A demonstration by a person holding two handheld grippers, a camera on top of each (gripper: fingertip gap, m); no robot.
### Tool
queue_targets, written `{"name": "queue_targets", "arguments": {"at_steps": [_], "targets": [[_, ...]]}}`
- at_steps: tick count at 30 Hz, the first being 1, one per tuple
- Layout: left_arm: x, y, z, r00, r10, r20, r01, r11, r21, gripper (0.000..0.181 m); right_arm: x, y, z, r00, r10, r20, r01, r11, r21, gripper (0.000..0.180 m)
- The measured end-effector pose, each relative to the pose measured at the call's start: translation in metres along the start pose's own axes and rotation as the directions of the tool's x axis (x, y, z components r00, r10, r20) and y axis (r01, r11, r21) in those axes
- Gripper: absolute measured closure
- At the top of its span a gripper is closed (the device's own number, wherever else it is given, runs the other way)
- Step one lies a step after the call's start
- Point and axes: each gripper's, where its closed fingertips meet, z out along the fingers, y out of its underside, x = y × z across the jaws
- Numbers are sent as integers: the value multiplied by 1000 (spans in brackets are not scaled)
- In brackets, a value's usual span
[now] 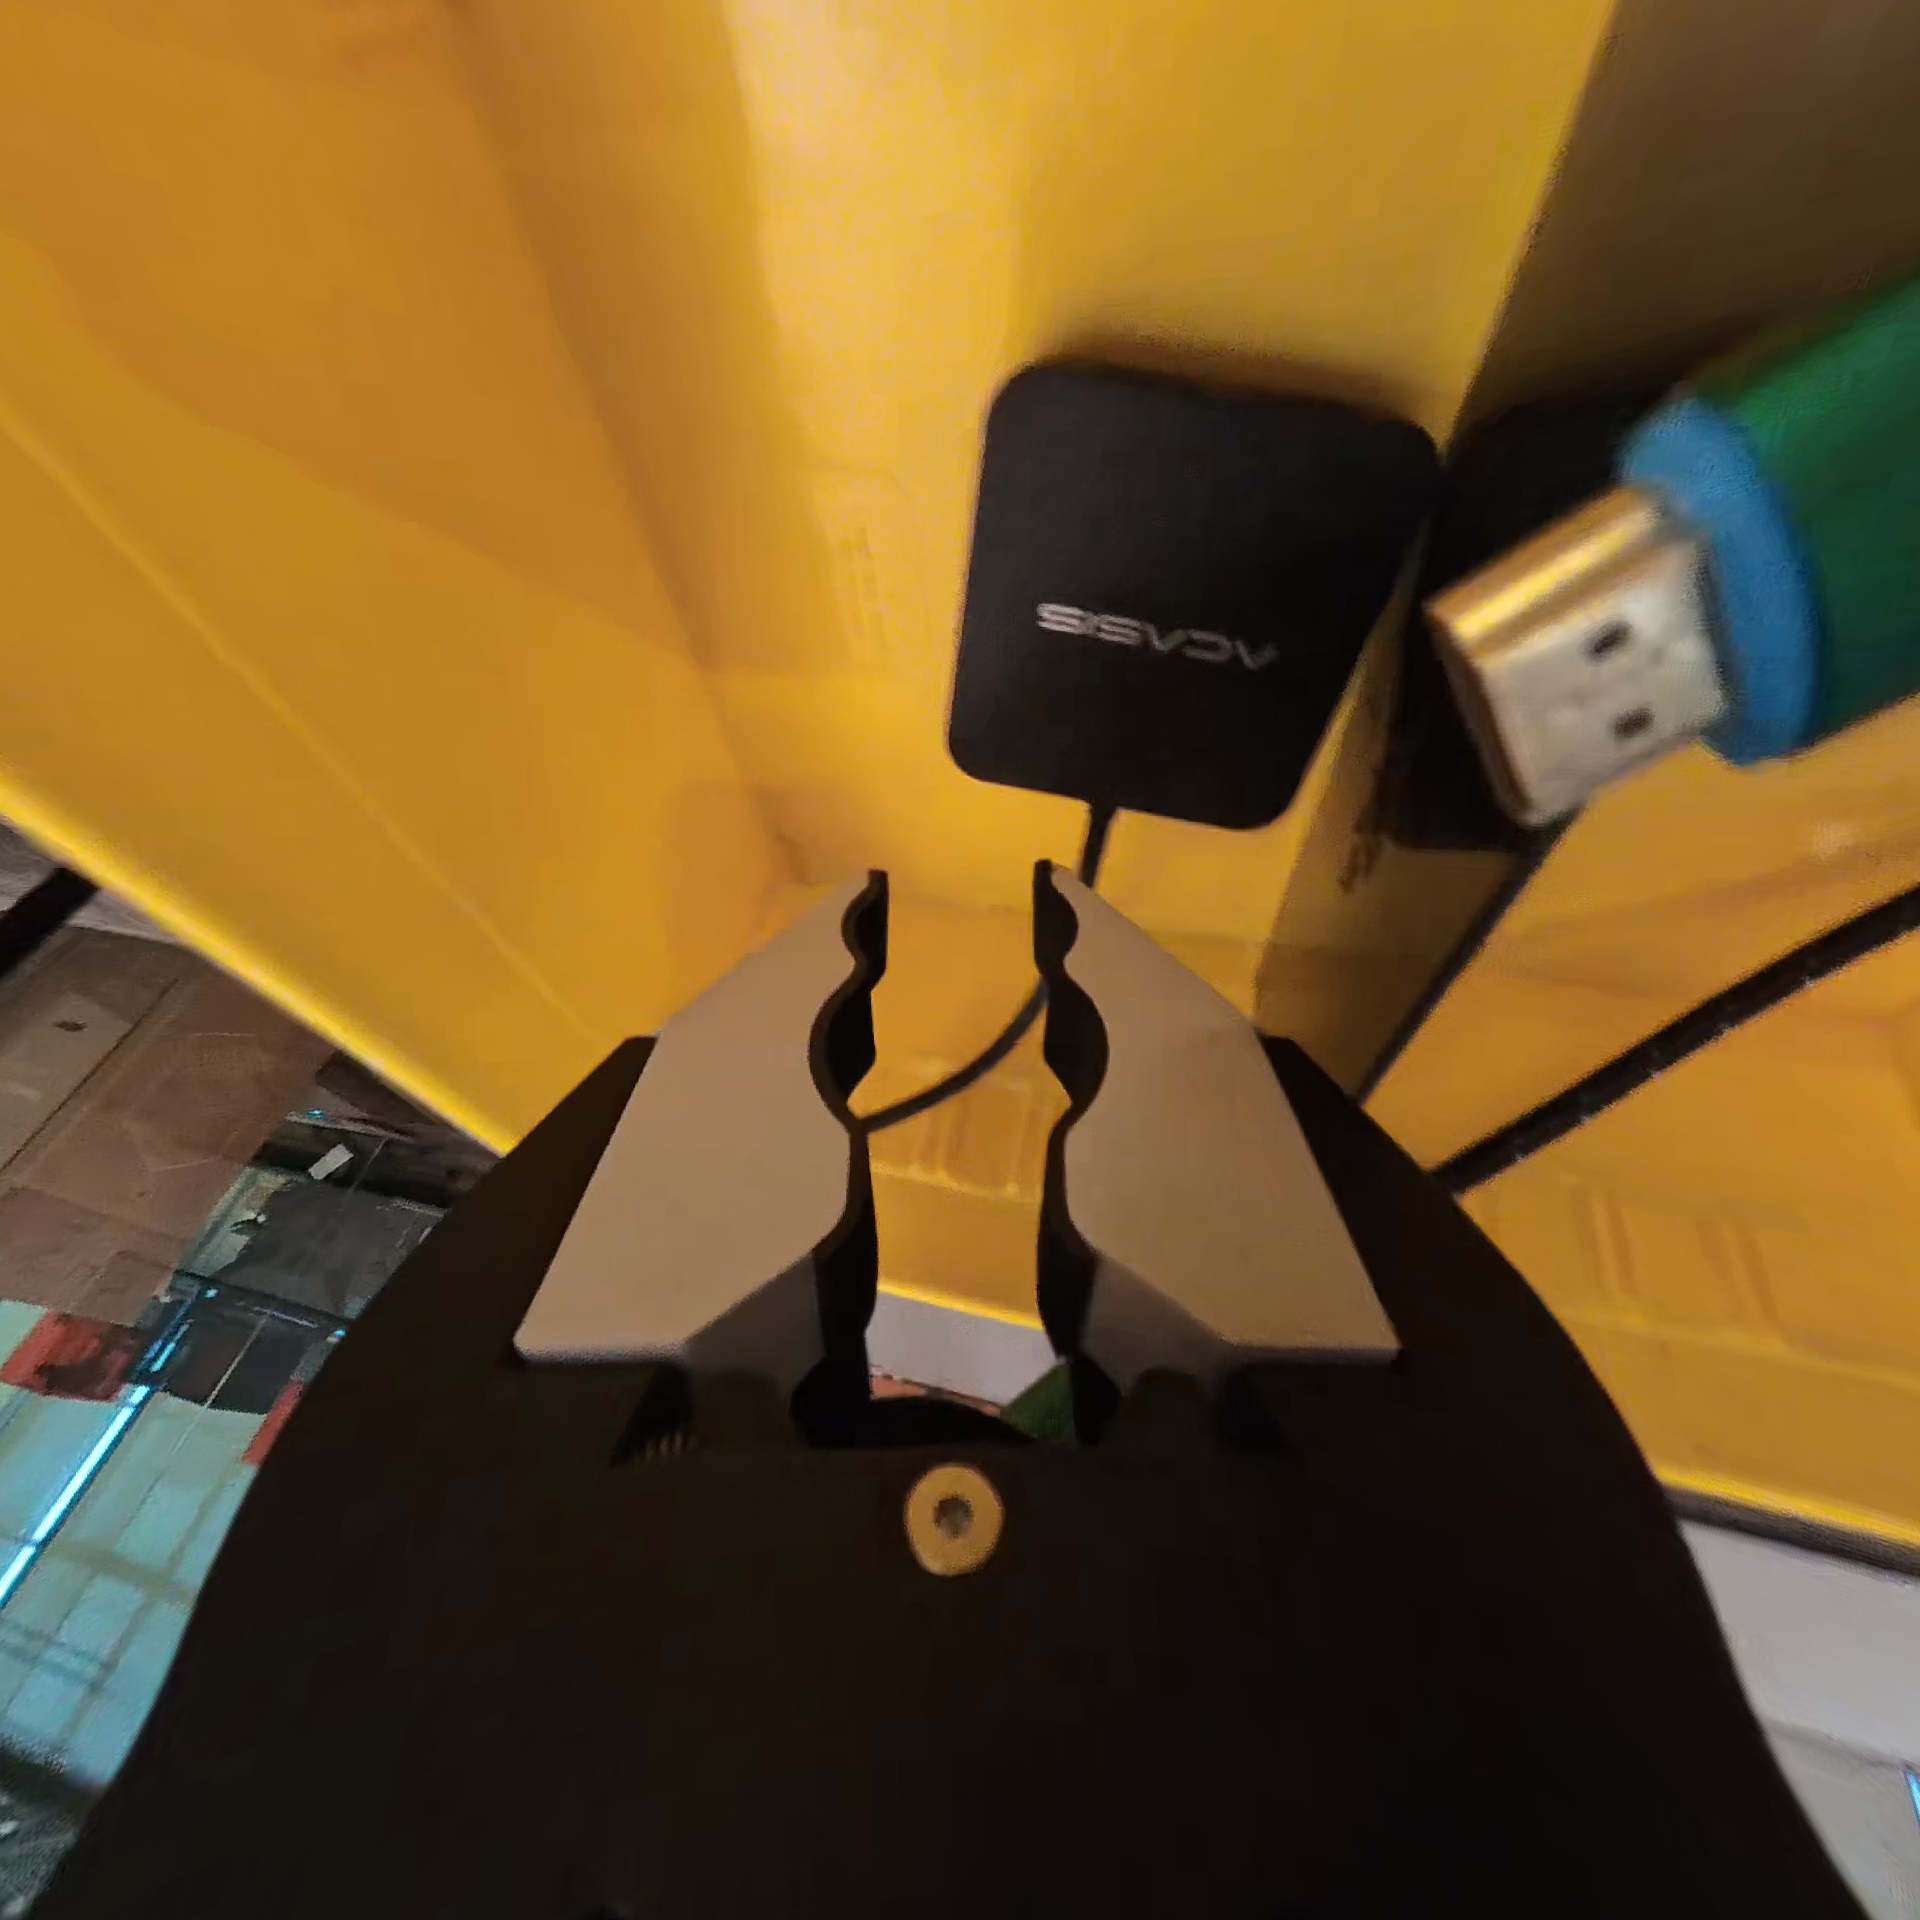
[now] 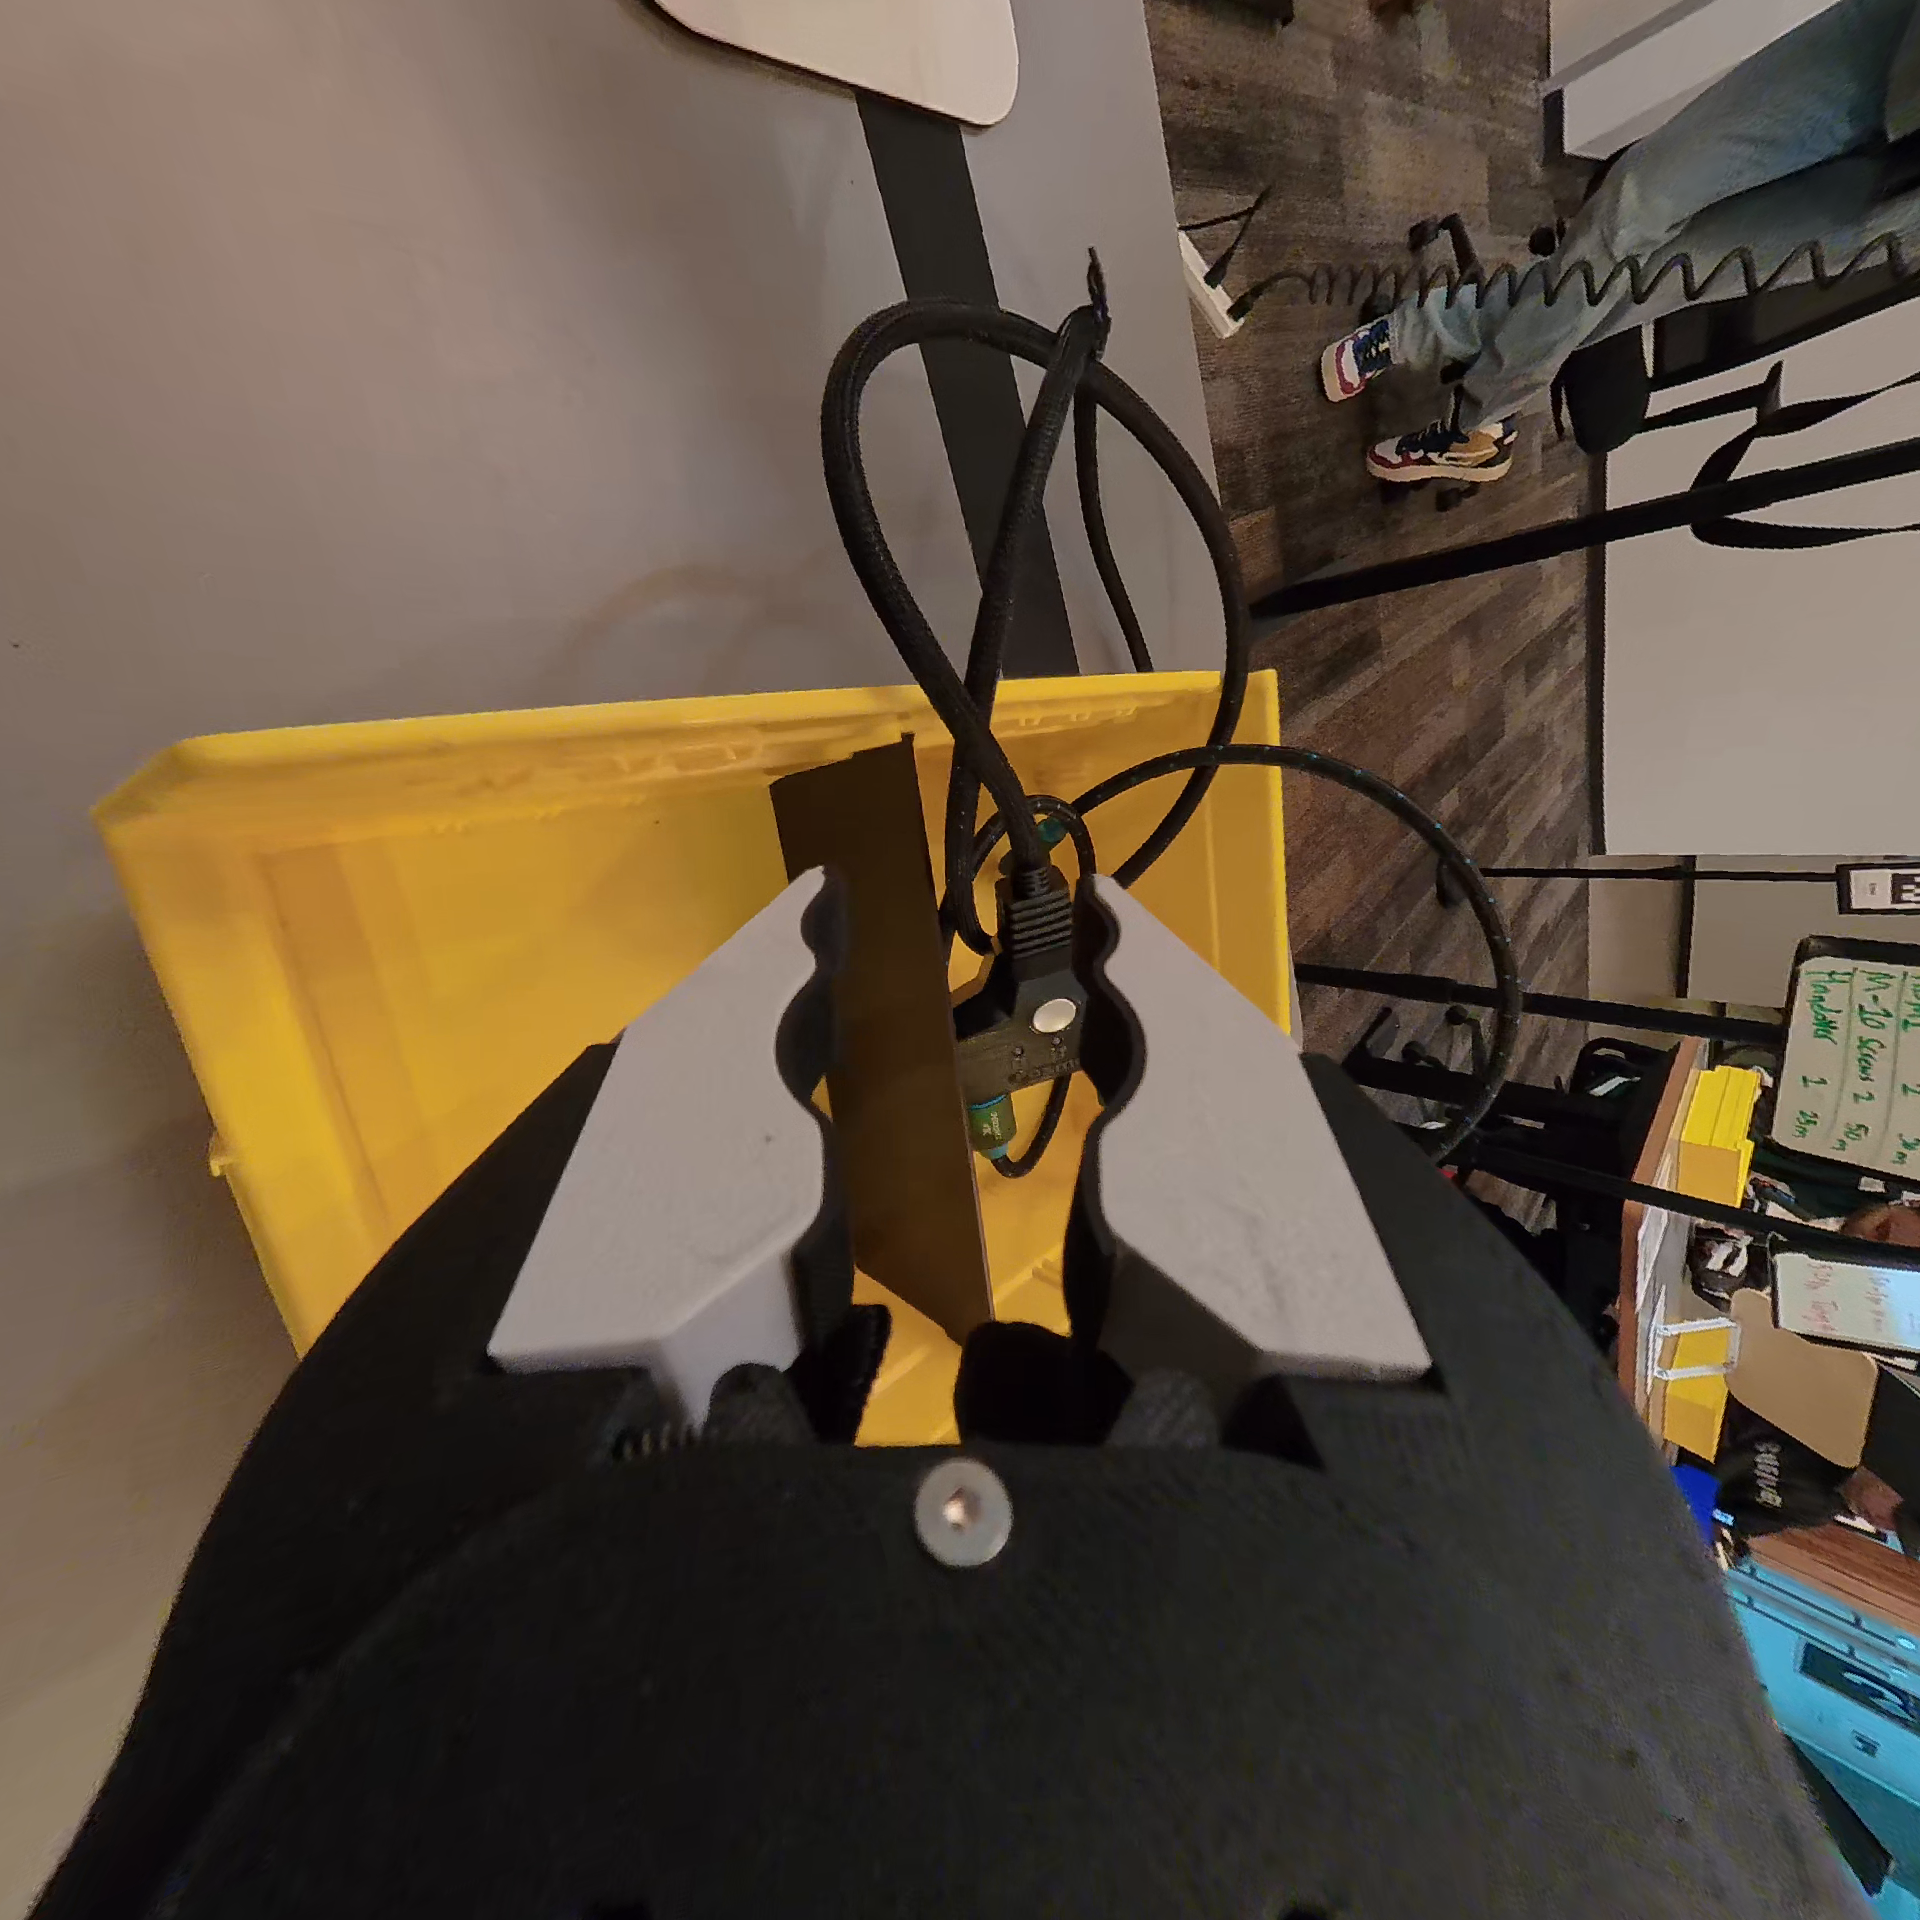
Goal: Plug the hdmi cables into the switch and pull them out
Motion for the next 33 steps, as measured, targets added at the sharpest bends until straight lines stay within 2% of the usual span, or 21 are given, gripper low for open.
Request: {"name": "queue_targets", "arguments": {"at_steps": [7,11,14,19,24,27,29,33], "targets": [[21,11,4,986,27,-165,-43,995,-91,145,-6,-6,9,1000,2,15,-2,1000,16,137],[13,1,6,988,51,-143,-64,994,-87,129,-9,-2,13,1000,-3,22,3,1000,6,137],[8,-13,3,990,49,-130,-54,998,-34,117,-10,2,14,1000,1,24,-1,1000,4,137],[18,-24,7,979,120,-166,-125,992,-19,106,-9,6,16,1000,11,23,-11,1000,2,137],[33,-33,10,963,126,-237,-132,991,-7,130,-13,9,21,999,15,29,-15,1000,-1,137],[38,-34,8,965,105,-240,-100,995,29,166,-16,10,23,999,16,33,-16,1000,-1,137],[32,-39,9,980,74,-185,-63,996,64,178,-16,10,24,999,21,34,-21,1000,3,137],[5,-39,16,997,-55,-56,58,997,54,180,-19,8,25,999,15,38,-16,1000,5,138]]}}
